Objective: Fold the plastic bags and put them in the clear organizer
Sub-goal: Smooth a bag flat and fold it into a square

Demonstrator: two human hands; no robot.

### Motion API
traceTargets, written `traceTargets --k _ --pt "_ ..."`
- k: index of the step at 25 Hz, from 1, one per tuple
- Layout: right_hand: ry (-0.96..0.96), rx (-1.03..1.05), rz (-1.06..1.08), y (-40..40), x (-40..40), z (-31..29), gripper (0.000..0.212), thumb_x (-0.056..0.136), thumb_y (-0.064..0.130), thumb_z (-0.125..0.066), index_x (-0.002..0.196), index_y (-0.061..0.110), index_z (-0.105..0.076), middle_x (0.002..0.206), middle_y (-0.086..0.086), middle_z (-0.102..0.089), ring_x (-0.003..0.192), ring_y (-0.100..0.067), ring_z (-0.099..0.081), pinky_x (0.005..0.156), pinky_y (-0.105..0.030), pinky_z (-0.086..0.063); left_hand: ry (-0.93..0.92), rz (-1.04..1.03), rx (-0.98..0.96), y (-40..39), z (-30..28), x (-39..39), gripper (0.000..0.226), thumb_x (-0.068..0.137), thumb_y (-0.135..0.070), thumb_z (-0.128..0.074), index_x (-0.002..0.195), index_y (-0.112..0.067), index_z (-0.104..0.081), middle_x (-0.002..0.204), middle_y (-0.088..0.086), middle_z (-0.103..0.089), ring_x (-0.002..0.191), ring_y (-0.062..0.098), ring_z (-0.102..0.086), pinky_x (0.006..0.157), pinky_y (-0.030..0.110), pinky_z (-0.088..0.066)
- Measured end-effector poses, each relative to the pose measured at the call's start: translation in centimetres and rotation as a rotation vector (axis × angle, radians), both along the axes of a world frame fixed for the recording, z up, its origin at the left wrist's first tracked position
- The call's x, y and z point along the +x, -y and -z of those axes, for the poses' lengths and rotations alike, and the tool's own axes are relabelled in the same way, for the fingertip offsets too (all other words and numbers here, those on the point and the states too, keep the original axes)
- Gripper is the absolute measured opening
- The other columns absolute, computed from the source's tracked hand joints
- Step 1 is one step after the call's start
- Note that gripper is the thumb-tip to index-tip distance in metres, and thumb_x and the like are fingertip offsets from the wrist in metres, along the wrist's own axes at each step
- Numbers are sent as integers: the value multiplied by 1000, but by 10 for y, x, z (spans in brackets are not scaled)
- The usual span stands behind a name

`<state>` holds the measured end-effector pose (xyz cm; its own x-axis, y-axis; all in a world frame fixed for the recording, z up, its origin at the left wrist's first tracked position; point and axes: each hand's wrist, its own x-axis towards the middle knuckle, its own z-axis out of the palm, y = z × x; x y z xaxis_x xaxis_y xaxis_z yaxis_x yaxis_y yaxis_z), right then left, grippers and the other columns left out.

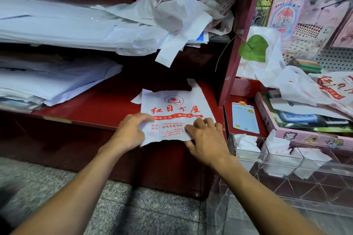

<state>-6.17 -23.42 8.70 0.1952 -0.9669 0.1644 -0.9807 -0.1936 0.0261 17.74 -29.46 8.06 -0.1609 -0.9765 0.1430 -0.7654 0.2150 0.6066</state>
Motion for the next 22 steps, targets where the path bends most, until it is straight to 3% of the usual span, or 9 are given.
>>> traceTargets --k 1,3,7,11,13,16,19,20,22 --pt "48 16 -3 1 -1 -1 42 97 43 -44 135 28 -51 133 -2 -49 123 -28 -41 103 -46 -32 136 117 14 -1 4 8 73 70 13 -62 126 -34 -62 131 -19 -48 128 12 -42 105 35 -37" --pt "162 67 -37 2 -5 -4 38 99 39 -42 135 30 -54 132 0 -50 121 -26 -45 102 -43 -35 184 224 -16 -2 8 21 69 75 4 -71 129 -38 -59 132 -26 -43 134 12 -37 113 42 -30" --pt "287 68 -172 -2 -14 -12 32 98 28 -48 128 29 -61 125 4 -62 114 -24 -55 98 -38 -43 29 193 -175 -5 14 36 57 76 -9 -82 107 -52 -60 122 -21 -60 121 11 -52 106 41 -42" --pt "396 122 -156 -1 -20 -19 42 87 15 -57 127 28 -62 126 4 -66 116 -22 -57 100 -36 -44 -256 99 -149 -8 7 42 17 90 -16 -71 99 -28 -78 99 -14 -75 101 1 -66 91 31 -51" --pt "454 128 -83 3 -30 -16 47 82 14 -59 127 27 -61 126 3 -66 117 -23 -57 100 -37 -45 -310 56 -139 -9 6 48 20 92 -12 -68 91 -30 -78 91 -8 -76 91 0 -65 82 27 -49" --pt "509 109 -39 7 -38 -12 43 78 28 -59 121 32 -65 115 4 -71 109 -23 -61 93 -37 -49 -409 -33 -133 -12 6 56 38 89 -7 -69 81 -44 -75 87 -26 -72 91 -12 -63 82 13 -44" --pt "622 78 1 14 -36 -7 19 87 35 -58 95 26 -73 95 10 -73 91 -15 -64 82 -32 -50 -360 -77 -180 -13 6 61 29 89 -9 -70 82 -37 -73 83 -34 -69 88 -16 -61 80 6 -42" --pt "691 73 38 16 -35 -7 15 91 31 -61 82 24 -71 82 13 -70 80 -10 -62 75 -29 -47 -346 -78 -180 -12 5 62 21 90 -11 -69 82 -31 -73 80 -28 -70 84 -12 -62 76 7 -43" --pt "832 65 132 19 -34 -6 26 93 25 -64 67 19 -62 64 11 -57 63 -9 -51 65 -28 -40 -323 -120 -180 -9 6 64 18 92 -16 -67 74 -15 -71 71 -8 -68 76 5 -59 68 20 -40"
